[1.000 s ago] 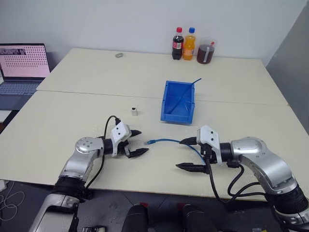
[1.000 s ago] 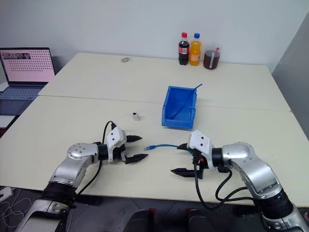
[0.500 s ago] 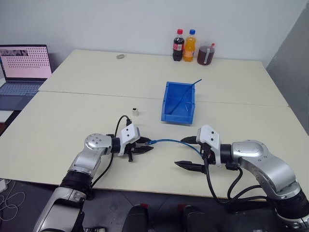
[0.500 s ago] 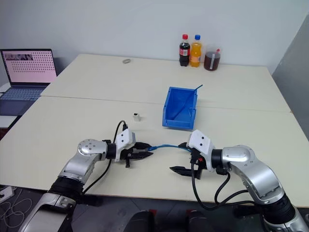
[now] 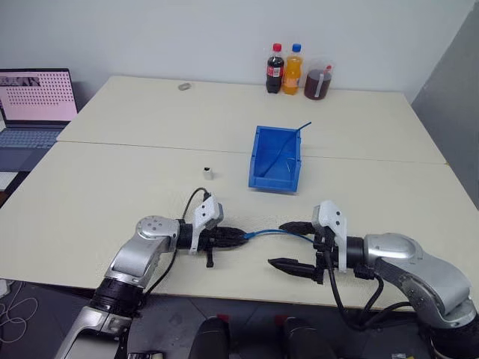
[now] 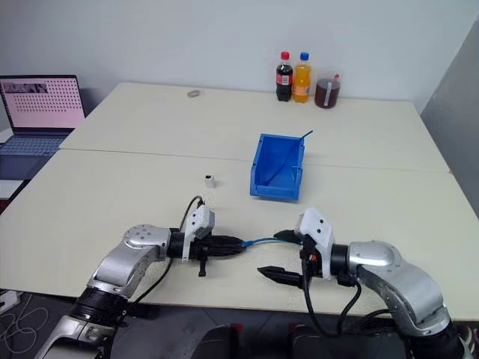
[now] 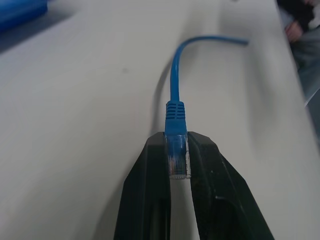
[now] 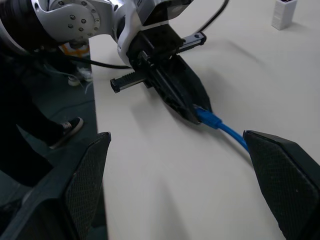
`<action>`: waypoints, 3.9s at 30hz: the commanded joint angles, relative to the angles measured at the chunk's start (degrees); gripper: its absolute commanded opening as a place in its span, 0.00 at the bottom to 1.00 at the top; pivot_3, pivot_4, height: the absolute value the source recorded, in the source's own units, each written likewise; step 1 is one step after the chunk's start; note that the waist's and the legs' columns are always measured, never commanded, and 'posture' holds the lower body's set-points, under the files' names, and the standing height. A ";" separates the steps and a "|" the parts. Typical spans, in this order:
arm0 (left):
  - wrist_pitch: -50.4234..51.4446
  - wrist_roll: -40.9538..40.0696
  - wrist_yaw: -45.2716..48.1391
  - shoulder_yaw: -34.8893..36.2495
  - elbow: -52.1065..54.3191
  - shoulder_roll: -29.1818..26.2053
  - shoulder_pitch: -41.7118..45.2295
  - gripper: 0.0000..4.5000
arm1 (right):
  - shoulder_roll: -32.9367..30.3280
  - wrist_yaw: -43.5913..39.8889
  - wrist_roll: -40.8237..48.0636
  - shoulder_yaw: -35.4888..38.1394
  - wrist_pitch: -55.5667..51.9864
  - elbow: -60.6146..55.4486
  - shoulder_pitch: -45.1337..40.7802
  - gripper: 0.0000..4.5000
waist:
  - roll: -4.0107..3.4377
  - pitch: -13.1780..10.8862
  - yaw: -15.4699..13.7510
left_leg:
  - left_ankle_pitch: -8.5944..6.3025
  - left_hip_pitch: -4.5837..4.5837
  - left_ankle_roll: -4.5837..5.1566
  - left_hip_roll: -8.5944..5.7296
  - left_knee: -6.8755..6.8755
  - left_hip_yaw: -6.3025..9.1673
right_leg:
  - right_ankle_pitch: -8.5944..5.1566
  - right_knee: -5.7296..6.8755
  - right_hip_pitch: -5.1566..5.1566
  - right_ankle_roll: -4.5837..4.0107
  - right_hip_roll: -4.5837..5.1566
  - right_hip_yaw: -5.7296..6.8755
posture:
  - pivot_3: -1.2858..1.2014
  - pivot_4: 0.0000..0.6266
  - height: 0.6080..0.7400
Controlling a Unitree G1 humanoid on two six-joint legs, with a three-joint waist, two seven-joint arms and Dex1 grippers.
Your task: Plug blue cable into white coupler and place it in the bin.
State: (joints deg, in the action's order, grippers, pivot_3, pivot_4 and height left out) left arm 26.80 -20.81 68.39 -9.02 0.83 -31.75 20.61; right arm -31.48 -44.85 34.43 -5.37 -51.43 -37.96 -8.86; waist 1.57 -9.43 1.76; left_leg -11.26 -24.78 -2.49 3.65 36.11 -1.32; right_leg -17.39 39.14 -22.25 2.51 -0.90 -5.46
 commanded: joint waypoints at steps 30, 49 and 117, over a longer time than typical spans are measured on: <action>26.35 -24.33 -9.36 7.12 13.24 0.84 3.19 0.05 | 14.05 14.04 20.26 5.97 -2.67 9.18 -3.73 0.83 | -0.01 0.00 0.14 | 0.00 0.03 0.00 -0.01 -0.02 0.01 | 0.00 -0.04 -0.01 0.02 -0.02 -0.03 | 0.52 0.24 1.00; 22.36 -24.63 -7.89 9.09 9.66 0.98 3.02 0.05 | 14.42 12.64 22.55 4.80 -3.51 9.39 -4.36 0.03 | -0.01 -0.01 0.14 | 0.00 0.03 0.00 0.00 -0.03 -0.01 | -0.01 -0.05 -0.02 0.03 -0.02 -0.03 | 0.52 0.24 1.00; -6.98 15.81 -47.56 10.41 -37.97 14.48 21.93 0.38 | 14.72 17.03 13.18 3.55 5.32 12.82 -6.42 0.02 | 0.04 -0.03 0.00 | 0.00 -0.03 0.00 -0.05 -0.06 -0.04 | 0.05 -0.08 -0.04 0.01 -0.01 -0.03 | 0.52 0.24 1.00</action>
State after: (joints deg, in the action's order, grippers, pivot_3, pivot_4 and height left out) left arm 18.95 -5.34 21.26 1.07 -38.08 -17.56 42.91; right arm -16.76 -27.46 48.02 -1.69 -47.34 -23.43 -14.68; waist 1.60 -9.46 1.75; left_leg -11.26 -24.82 -2.49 3.59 36.04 -1.36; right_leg -17.34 39.07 -22.28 2.52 -0.91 -5.49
